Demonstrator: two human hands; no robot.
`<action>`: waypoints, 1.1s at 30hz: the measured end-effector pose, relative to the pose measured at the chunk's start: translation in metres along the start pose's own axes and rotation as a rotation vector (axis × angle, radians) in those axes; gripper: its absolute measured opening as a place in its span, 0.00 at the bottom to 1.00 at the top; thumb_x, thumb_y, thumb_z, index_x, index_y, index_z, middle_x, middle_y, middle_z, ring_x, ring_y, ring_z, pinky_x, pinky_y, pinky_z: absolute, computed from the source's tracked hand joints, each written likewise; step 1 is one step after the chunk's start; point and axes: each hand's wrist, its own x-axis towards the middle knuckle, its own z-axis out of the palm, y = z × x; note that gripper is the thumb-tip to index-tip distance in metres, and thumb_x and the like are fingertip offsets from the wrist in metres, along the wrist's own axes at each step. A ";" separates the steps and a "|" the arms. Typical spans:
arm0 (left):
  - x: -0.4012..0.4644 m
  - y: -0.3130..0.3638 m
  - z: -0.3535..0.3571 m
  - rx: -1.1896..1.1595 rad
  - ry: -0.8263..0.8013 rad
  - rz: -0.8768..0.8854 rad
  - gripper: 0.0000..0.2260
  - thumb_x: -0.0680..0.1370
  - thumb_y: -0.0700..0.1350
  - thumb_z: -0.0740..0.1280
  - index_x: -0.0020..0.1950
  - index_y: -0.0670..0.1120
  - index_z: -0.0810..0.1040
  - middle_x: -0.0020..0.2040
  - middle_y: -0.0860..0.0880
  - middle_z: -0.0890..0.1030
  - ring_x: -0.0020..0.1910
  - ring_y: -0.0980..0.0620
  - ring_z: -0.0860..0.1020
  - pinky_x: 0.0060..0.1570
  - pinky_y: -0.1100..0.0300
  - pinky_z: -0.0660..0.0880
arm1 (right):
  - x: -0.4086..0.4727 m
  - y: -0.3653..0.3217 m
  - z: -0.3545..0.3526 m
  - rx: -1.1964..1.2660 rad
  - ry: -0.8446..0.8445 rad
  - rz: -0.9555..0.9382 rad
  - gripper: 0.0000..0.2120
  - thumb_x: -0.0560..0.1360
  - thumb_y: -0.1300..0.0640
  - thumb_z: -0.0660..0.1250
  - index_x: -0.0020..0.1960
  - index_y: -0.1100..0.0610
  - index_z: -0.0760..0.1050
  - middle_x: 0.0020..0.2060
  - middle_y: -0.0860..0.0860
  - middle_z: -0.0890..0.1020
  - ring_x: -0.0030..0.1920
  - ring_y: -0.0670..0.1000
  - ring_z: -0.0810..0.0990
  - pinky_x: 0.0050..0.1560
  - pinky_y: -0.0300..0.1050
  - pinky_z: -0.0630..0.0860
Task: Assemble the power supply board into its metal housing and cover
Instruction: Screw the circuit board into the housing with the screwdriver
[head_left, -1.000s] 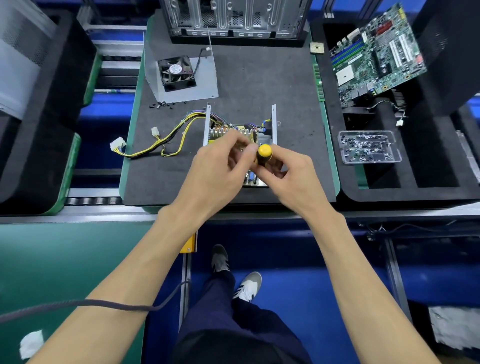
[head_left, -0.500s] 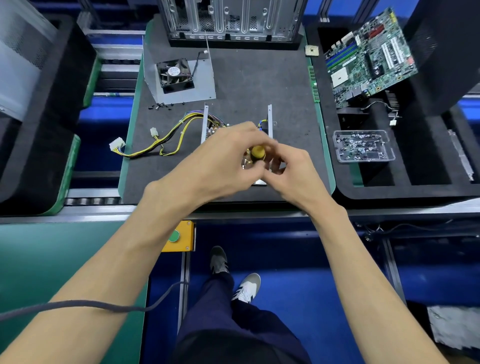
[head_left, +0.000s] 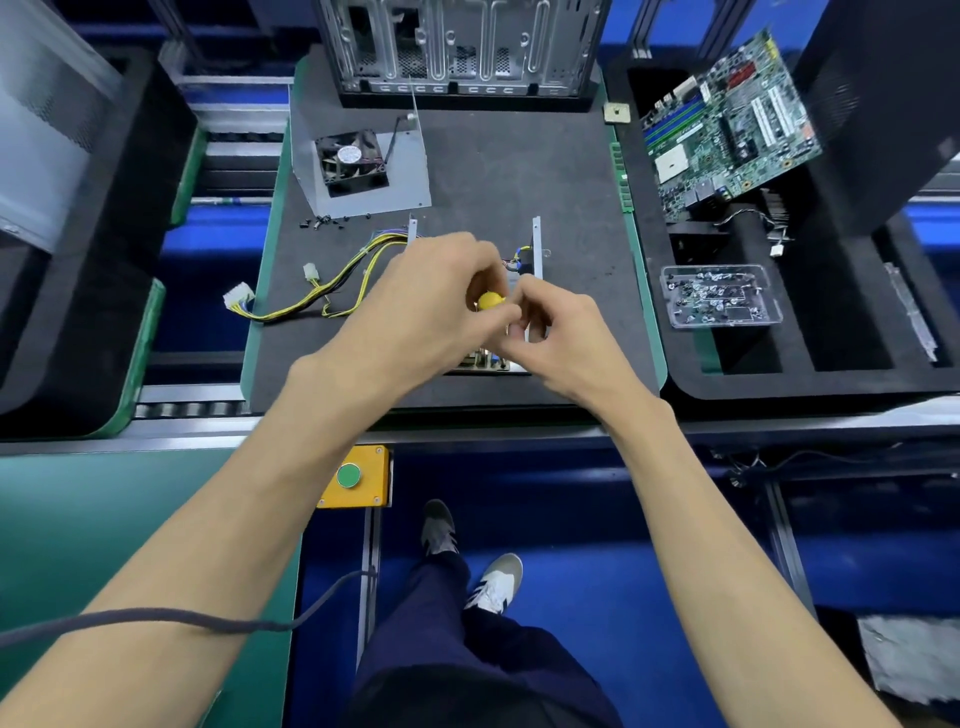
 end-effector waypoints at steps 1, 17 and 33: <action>0.000 0.000 -0.002 0.011 -0.041 0.024 0.04 0.75 0.42 0.72 0.49 0.46 0.84 0.46 0.50 0.79 0.46 0.49 0.77 0.52 0.47 0.75 | 0.000 0.000 0.001 0.008 -0.016 -0.004 0.11 0.68 0.41 0.71 0.42 0.44 0.73 0.29 0.42 0.74 0.31 0.46 0.67 0.36 0.45 0.69; -0.006 0.000 0.002 0.022 -0.021 -0.006 0.12 0.74 0.49 0.74 0.54 0.47 0.79 0.46 0.50 0.76 0.44 0.50 0.76 0.50 0.52 0.75 | -0.002 0.000 0.003 -0.025 0.018 0.018 0.07 0.65 0.41 0.66 0.39 0.41 0.71 0.30 0.39 0.76 0.31 0.47 0.68 0.35 0.43 0.67; -0.003 0.003 -0.002 0.039 -0.170 0.092 0.10 0.76 0.39 0.69 0.56 0.47 0.83 0.53 0.49 0.78 0.51 0.48 0.77 0.55 0.48 0.74 | -0.002 -0.005 -0.004 0.027 -0.007 0.017 0.04 0.68 0.50 0.70 0.42 0.41 0.78 0.31 0.50 0.78 0.30 0.45 0.68 0.34 0.39 0.69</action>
